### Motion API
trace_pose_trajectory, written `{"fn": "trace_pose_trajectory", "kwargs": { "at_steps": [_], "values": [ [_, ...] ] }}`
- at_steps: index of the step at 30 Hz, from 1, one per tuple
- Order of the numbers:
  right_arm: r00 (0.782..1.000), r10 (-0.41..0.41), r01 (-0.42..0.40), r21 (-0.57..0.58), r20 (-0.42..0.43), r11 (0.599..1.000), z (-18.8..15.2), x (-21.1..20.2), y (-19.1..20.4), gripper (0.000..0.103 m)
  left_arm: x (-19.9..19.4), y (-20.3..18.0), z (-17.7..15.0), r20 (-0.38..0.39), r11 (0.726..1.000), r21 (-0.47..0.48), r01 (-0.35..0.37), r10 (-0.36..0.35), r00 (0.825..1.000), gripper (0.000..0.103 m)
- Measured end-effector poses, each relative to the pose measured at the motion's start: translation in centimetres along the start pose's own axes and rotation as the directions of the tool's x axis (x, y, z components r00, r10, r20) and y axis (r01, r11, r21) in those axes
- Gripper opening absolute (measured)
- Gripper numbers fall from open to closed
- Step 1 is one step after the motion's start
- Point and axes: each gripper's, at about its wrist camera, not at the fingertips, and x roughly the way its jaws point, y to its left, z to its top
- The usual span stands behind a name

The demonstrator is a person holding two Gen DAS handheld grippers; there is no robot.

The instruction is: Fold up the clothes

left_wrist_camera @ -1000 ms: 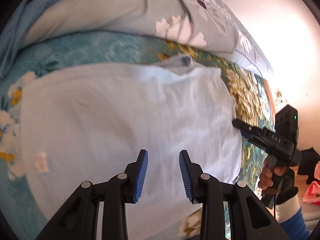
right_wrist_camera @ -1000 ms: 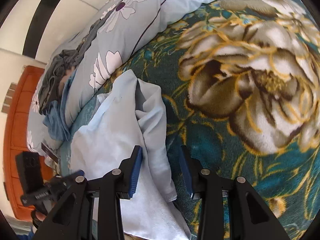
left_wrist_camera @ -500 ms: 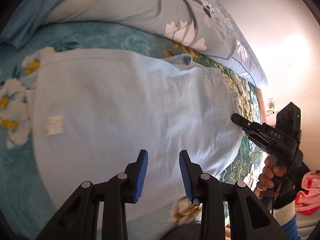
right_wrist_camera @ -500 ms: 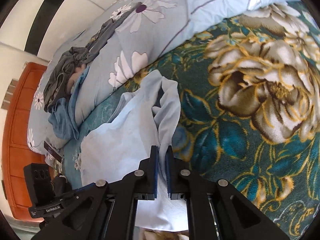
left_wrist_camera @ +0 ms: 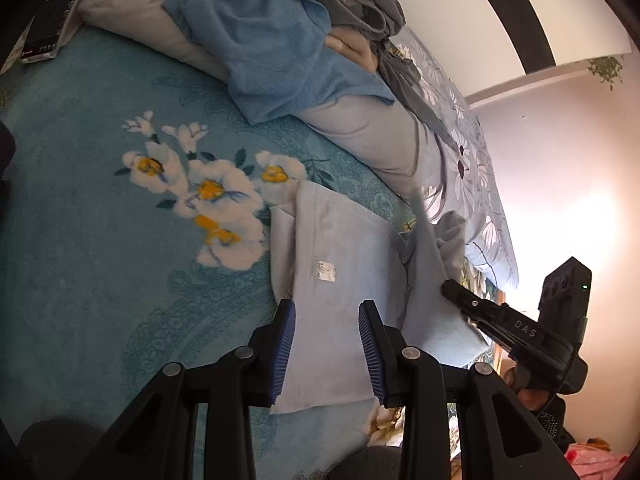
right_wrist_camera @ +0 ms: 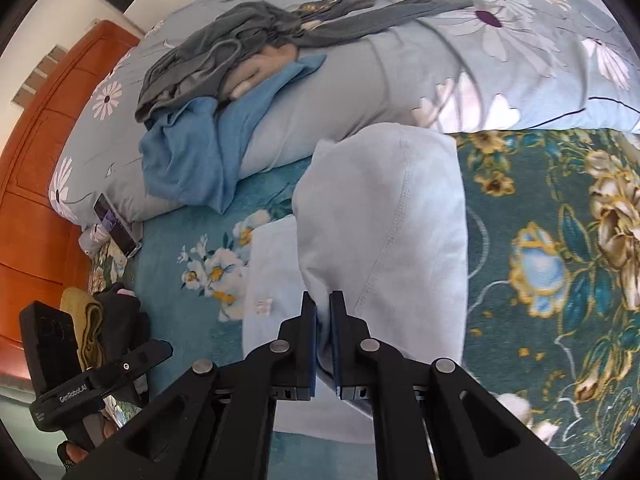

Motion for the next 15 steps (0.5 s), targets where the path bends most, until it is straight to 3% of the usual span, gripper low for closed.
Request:
{"fn": "trace_pose_trajectory", "kwargs": {
  "at_steps": [4, 9, 12, 15],
  "values": [
    [0.997, -0.014, 0.012, -0.039, -0.076, 0.999, -1.2, 4.1, 4.1, 0.006, -1.1, 2.0, 0.1, 0.008, 0.999, -0.041, 0.013, -0.013, 1.0, 0.039],
    [0.988, -0.035, 0.025, -0.065, -0.148, 0.998, -2.7, 7.2, 6.5, 0.007, -1.4, 3.9, 0.1, 0.006, 0.994, -0.1, 0.039, -0.039, 0.999, 0.041],
    [0.981, 0.021, -0.034, -0.064, -0.195, 0.997, -3.0, 7.5, 7.0, 0.01, -0.7, 4.1, -0.1, -0.017, 0.992, -0.114, 0.06, -0.063, 0.998, 0.043],
    [0.983, 0.093, -0.108, -0.085, -0.161, 0.991, -2.9, 5.5, 7.0, 0.012, 0.5, 3.8, -0.5, -0.054, 0.99, -0.118, 0.083, -0.089, 0.995, 0.046]
  ]
}}
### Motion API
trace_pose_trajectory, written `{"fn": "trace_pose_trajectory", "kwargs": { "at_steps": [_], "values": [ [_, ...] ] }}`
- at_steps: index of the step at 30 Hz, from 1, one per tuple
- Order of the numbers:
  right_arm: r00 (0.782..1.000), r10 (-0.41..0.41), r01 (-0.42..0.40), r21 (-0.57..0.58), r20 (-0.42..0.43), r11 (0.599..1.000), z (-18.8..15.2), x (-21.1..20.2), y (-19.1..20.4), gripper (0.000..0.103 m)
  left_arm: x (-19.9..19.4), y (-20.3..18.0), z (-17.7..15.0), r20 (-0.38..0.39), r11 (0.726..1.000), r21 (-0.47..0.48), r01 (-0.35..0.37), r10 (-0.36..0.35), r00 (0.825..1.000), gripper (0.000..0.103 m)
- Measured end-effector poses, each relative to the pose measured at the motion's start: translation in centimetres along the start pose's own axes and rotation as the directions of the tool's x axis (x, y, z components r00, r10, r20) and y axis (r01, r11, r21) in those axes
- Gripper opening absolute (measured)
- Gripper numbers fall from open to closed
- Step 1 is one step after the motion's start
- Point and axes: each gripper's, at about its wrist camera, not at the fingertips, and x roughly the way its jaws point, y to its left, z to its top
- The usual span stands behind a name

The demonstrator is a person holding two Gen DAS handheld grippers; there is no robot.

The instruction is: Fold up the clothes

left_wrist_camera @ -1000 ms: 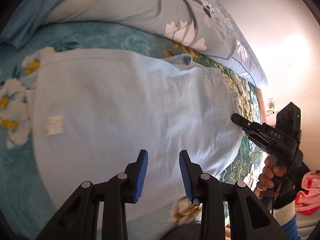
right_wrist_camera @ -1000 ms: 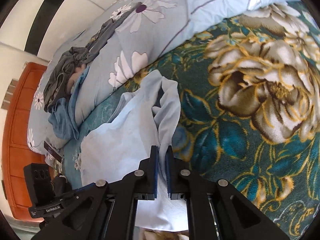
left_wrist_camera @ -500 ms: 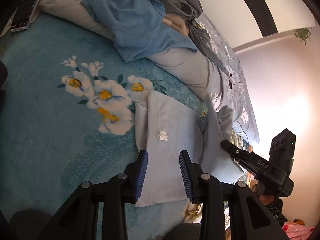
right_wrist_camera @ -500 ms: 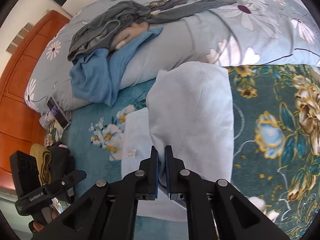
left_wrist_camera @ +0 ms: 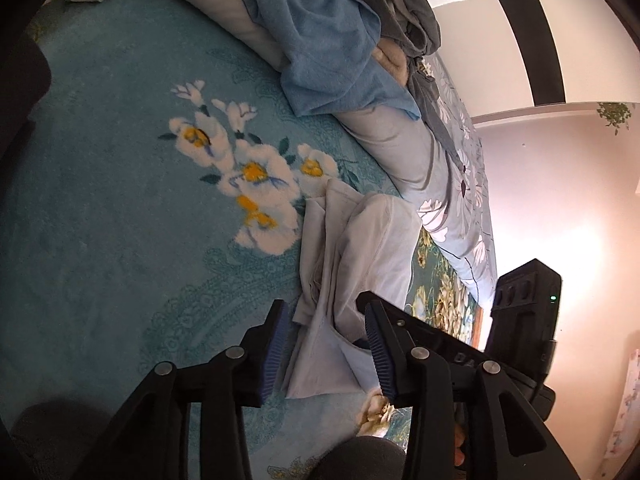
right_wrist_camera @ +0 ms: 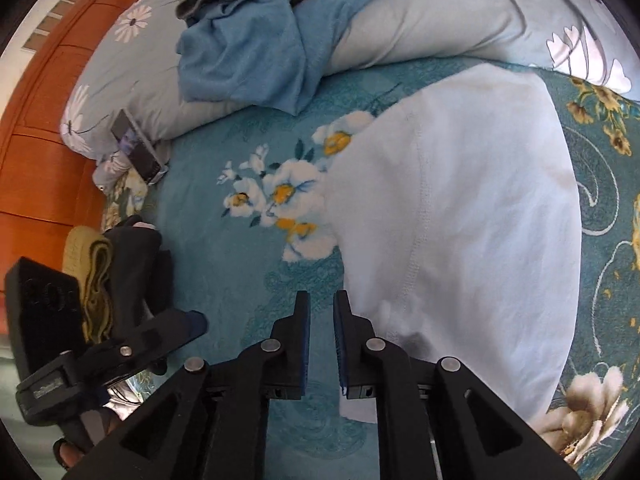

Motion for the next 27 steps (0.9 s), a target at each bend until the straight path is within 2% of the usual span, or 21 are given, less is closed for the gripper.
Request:
{"fn": "trace_pose_trajectory", "kwargs": {
  "at_steps": [2, 5, 8, 12, 16, 18, 21, 23, 25, 26, 27],
  "values": [
    [0.999, 0.007, -0.007, 0.001, 0.05, 1.0, 0.1, -2.1, -0.7, 0.018, 1.3, -0.5, -0.5, -0.038, 1.0, 0.006, 0.01, -0.01, 0.999, 0.047],
    [0.995, -0.035, 0.032, 0.028, 0.094, 0.999, -0.1, -4.4, -3.1, 0.022, 3.9, -1.8, -1.3, -0.115, 1.0, 0.012, 0.026, -0.025, 0.993, 0.048],
    [0.992, -0.106, 0.101, 0.072, 0.07, 0.992, -0.8, -4.7, -5.7, 0.022, 5.8, -2.8, -1.8, -0.148, 0.999, -0.004, 0.032, -0.032, 0.988, 0.048],
    [0.998, -0.057, 0.059, 0.101, -0.02, 0.993, -2.8, -2.9, -7.4, 0.022, 7.0, -2.8, -2.3, -0.169, 0.999, -0.044, 0.027, -0.034, 0.985, 0.049],
    [0.997, -0.037, 0.038, 0.013, -0.069, 0.999, -4.4, -1.8, -6.2, 0.022, 7.7, -2.1, -3.3, -0.187, 0.995, -0.091, 0.039, -0.056, 0.981, 0.052],
    [0.997, -0.055, 0.057, 0.036, -0.048, 0.998, -4.4, -2.3, -7.0, 0.022, 8.3, -2.2, -3.7, -0.206, 0.994, -0.104, 0.042, -0.062, 0.976, 0.054],
    [0.999, -0.041, 0.042, 0.109, -0.01, 0.993, -4.4, -3.5, -8.9, 0.022, 9.1, -3.1, -4.4, -0.22, 0.998, -0.068, 0.013, -0.028, 0.975, 0.054],
    [0.998, -0.057, 0.056, 0.135, 0.004, 0.989, -4.5, -4.2, -10.0, 0.022, 9.4, -3.7, -4.8, -0.217, 0.999, -0.035, -0.008, 0.0, 0.976, 0.051],
    [0.998, -0.059, 0.057, 0.159, 0.008, 0.986, -4.6, -4.5, -10.8, 0.022, 9.4, -4.0, -5.1, -0.21, 1.0, -0.006, -0.019, 0.017, 0.977, 0.027],
    [0.998, -0.062, 0.059, 0.168, 0.009, 0.984, -4.7, -4.5, -11.1, 0.022, 9.3, -4.2, -5.3, -0.207, 1.0, 0.009, -0.024, 0.025, 0.978, 0.005],
    [0.998, -0.063, 0.061, 0.173, 0.01, 0.983, -4.7, -4.5, -11.3, 0.022, 8.9, -4.3, -5.4, -0.194, 0.999, 0.022, -0.023, 0.027, 0.981, 0.006]
  ]
}}
